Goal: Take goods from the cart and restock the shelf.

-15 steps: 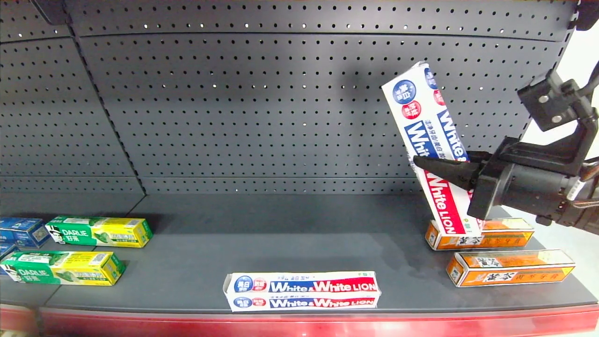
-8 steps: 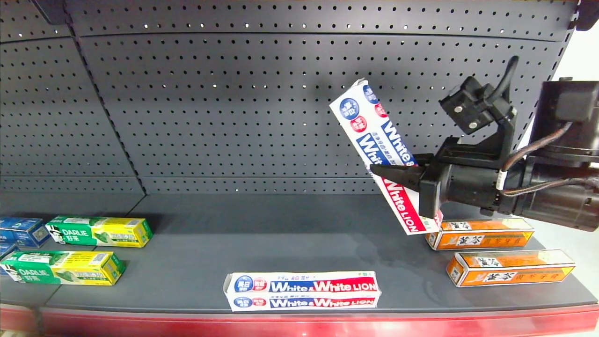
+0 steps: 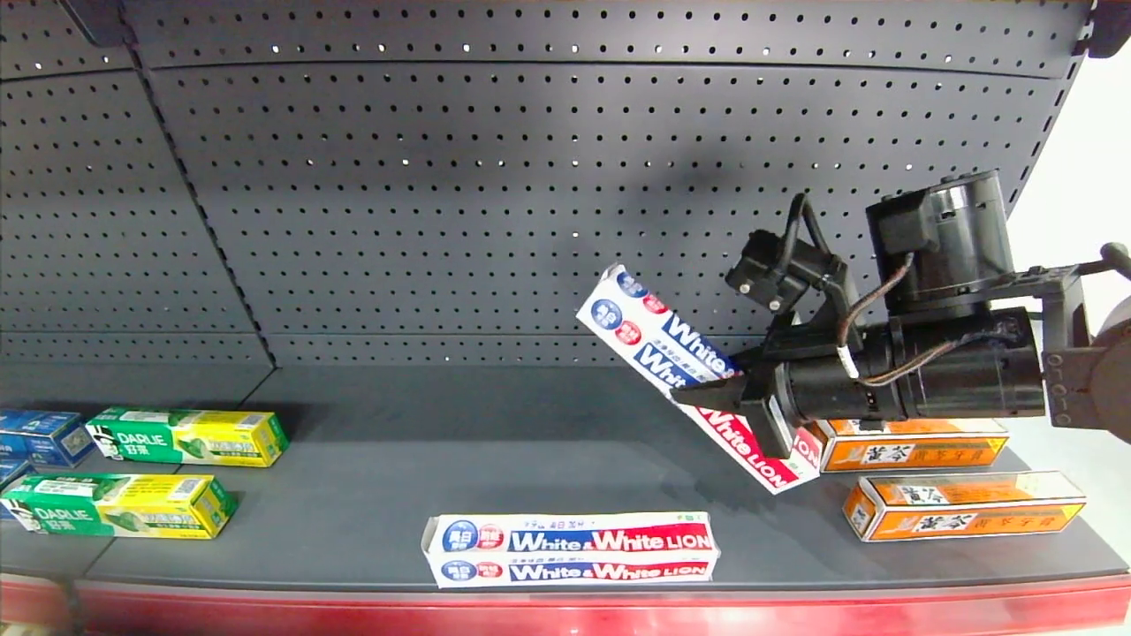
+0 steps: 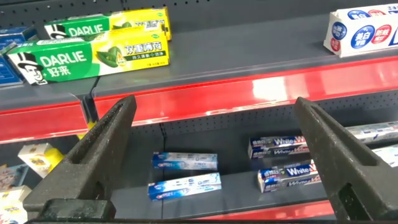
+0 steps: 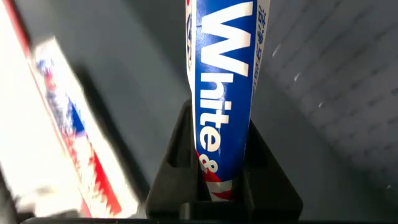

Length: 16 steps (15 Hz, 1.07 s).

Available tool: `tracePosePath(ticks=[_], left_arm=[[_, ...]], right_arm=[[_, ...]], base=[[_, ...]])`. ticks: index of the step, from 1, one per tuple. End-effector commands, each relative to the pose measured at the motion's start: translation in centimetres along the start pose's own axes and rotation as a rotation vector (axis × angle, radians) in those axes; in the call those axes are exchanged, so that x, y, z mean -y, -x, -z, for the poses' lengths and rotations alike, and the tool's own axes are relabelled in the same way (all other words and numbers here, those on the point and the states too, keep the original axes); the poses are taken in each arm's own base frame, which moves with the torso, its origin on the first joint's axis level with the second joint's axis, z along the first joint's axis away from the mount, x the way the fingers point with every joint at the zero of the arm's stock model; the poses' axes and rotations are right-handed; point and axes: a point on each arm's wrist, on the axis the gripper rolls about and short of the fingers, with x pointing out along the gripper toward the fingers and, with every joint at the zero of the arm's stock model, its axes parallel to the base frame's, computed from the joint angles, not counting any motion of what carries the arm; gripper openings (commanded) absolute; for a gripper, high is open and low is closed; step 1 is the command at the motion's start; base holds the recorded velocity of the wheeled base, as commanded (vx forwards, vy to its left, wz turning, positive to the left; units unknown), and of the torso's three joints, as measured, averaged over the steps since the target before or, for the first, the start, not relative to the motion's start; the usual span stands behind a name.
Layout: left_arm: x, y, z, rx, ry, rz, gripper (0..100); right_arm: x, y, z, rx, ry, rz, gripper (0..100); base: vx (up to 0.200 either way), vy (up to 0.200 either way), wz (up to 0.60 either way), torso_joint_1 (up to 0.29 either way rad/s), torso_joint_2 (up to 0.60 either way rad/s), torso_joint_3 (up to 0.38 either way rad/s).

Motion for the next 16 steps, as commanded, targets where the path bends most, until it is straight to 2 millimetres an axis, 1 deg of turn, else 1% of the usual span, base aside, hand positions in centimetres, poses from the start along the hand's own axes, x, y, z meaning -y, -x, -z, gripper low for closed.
tracePosePath(ticks=[1,2,3,5,6,8,11,14,16], left_arm=[[0.0,0.0,0.0,0.000,0.000,0.000,100],[0.0,0.0,0.0,0.000,0.000,0.000,100],[0.0,0.0,0.0,0.000,0.000,0.000,100],[0.0,0.0,0.0,0.000,0.000,0.000,100],[0.0,0.0,0.0,0.000,0.000,0.000,100],[0.0,0.0,0.0,0.000,0.000,0.000,100],[0.0,0.0,0.0,0.000,0.000,0.000,100],[0.0,0.0,0.0,0.000,0.000,0.000,100],[0.0,0.0,0.0,0.000,0.000,0.000,100]], right_arm=[[0.0,-0.1,-0.2,-0.005,0.009,-0.005,0],[-0.2,0.2,0.1,-0.076,0.055,-0.036,0],[-0.3,0.2,0.3,-0.120,0.060,-0.053,0],[-0.2,0.3,0.1,-0.150,0.077,-0.062,0],[-0.1,-0.5,0.5,-0.176,0.086,-0.072,0],[-0.1,-1.3,0.9,-0.195,0.110,-0.086,0],[0.0,-2.1,1.5,-0.216,0.173,-0.100,0],[0.5,-2.9,1.4,-0.216,0.220,-0.102,0],[1.3,-3.3,1.8,-0.228,0.252,-0.093,0]], base=[[0.000,0.000,0.00,0.000,0.00,0.000],[0.000,0.000,0.00,0.000,0.00,0.000],[0.000,0.000,0.00,0.000,0.00,0.000],[0.000,0.000,0.00,0.000,0.00,0.000],[0.000,0.000,0.00,0.000,0.00,0.000],[0.000,0.000,0.00,0.000,0.00,0.000],[0.000,0.000,0.00,0.000,0.00,0.000],[0.000,0.000,0.00,0.000,0.00,0.000],[0.000,0.000,0.00,0.000,0.00,0.000]])
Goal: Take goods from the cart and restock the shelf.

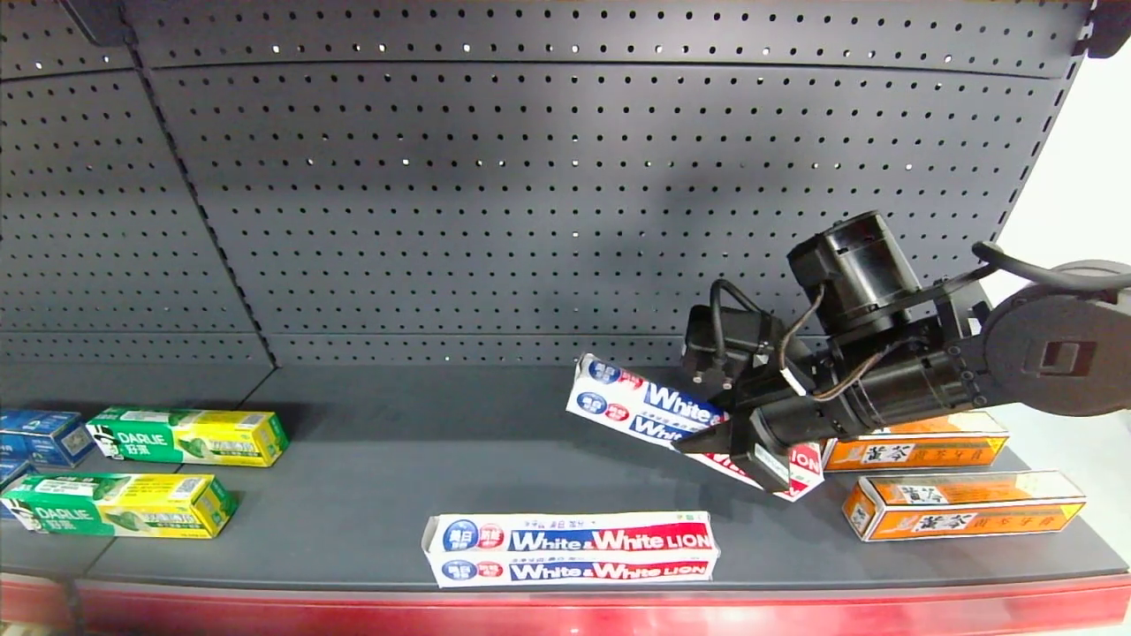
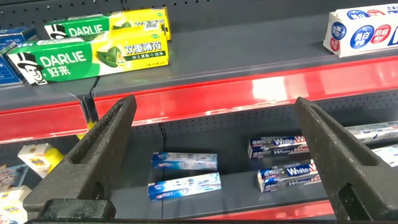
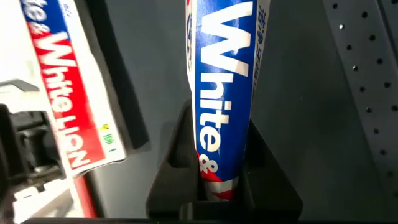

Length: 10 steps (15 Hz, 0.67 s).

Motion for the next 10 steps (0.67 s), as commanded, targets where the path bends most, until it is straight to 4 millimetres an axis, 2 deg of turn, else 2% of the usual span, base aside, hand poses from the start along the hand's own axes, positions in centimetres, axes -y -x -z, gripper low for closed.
tracePosePath(ticks=[1,7,10], left_arm=[[0.0,0.0,0.0,0.000,0.000,-0.001,100],[0.0,0.0,0.0,0.000,0.000,-0.001,100],[0.0,0.0,0.0,0.000,0.000,-0.001,100]], right_arm=[[0.5,-0.7,0.3,-0.013,0.006,0.000,0],[2.1,-2.4,-0.9,-0.002,0.016,0.008,0],[2.1,-2.9,-0.8,-0.012,0.016,-0.002,0]], base=[[0.000,0.000,0.00,0.000,0.00,0.000],[0.000,0.000,0.00,0.000,0.00,0.000],[0.000,0.000,0.00,0.000,0.00,0.000]])
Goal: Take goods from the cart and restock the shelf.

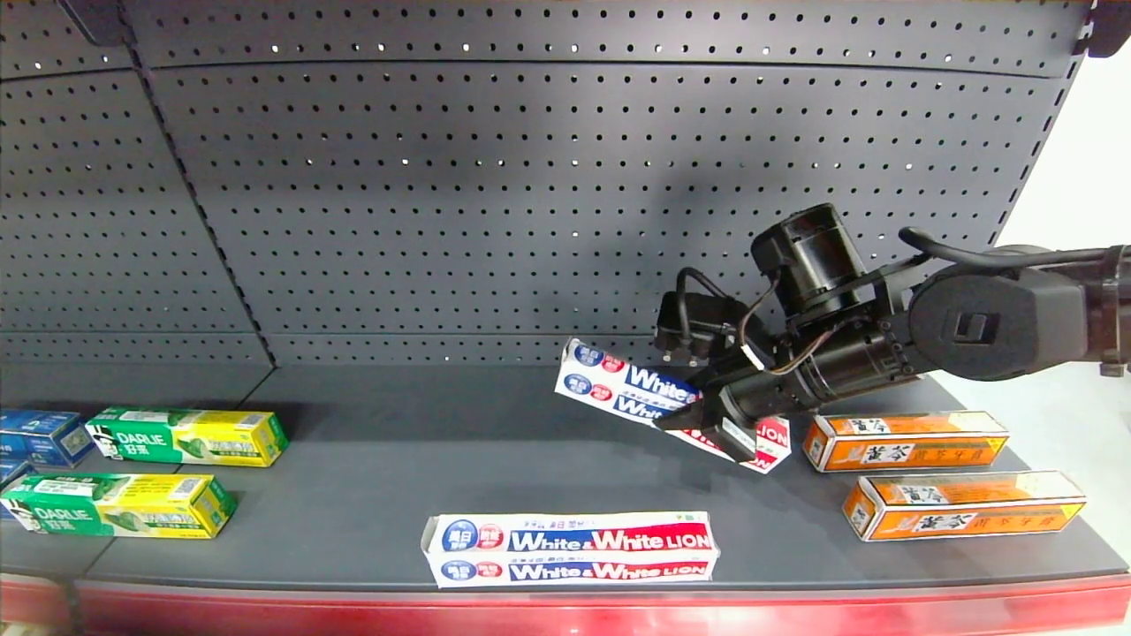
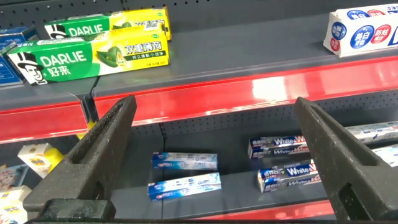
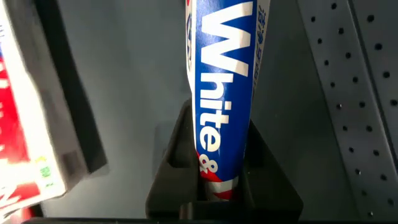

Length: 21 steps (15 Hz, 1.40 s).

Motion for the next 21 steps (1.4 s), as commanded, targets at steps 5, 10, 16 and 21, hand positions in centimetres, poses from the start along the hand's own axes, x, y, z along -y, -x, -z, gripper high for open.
tracePosePath(ticks=[5,10,16,21], left_arm=[[0.0,0.0,0.0,0.001,0.000,0.000,100],[0.0,0.0,0.0,0.001,0.000,0.000,100],[0.0,0.0,0.0,0.001,0.000,0.000,100],[0.0,0.0,0.0,0.001,0.000,0.000,100]], right_arm=[[0.0,-1.1,0.5,-0.020,0.013,-0.018,0],[-0.2,-1.7,1.0,-0.037,0.030,-0.035,0],[-0.5,-2.7,1.6,-0.062,0.050,-0.061,0],[-0.8,-3.1,2.0,-0.070,0.046,-0.079,0]], base=[[0.000,0.000,0.00,0.000,0.00,0.000],[0.000,0.000,0.00,0.000,0.00,0.000],[0.000,0.000,0.00,0.000,0.00,0.000],[0.000,0.000,0.00,0.000,0.00,0.000]])
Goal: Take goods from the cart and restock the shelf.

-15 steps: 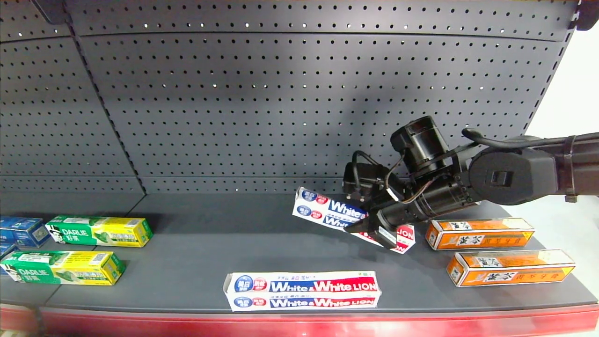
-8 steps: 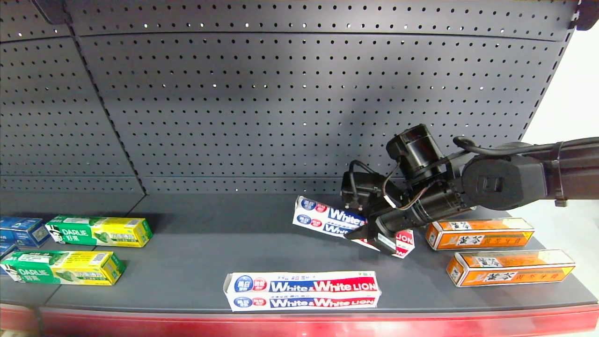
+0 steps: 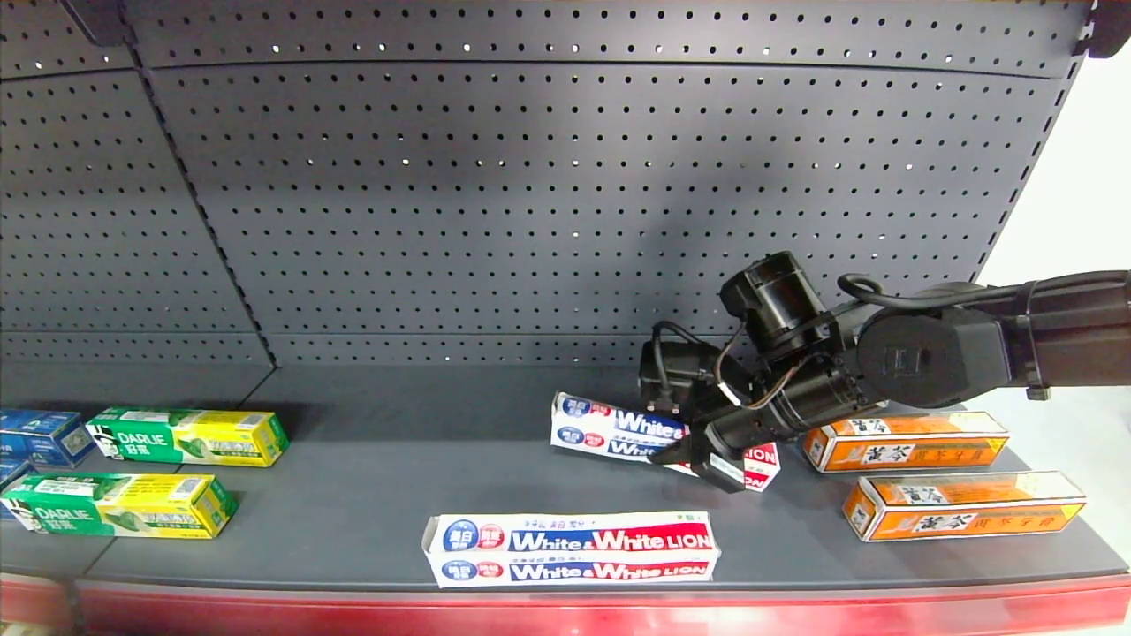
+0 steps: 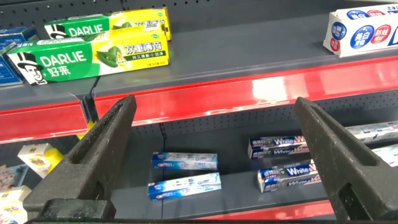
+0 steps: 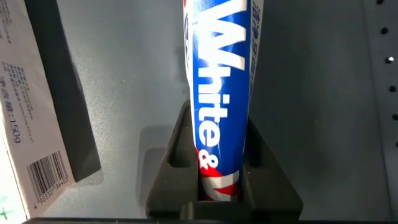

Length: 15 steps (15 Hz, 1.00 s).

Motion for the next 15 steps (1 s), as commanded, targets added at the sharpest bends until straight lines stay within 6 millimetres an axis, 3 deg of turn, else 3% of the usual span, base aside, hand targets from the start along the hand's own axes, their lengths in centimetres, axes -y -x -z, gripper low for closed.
tracePosePath(ticks=[1,15], left_arm=[[0.00,0.00,0.00,0.000,0.000,-0.001,100],[0.00,0.00,0.00,0.000,0.000,-0.001,100]], right_arm=[[-0.06,-0.17,0.10,-0.005,-0.002,-0.006,0],[0.05,-0.10,0.20,-0.001,-0.010,-0.003,0]], base=[[0.000,0.000,0.00,0.000,0.00,0.000],[0.000,0.000,0.00,0.000,0.00,0.000]])
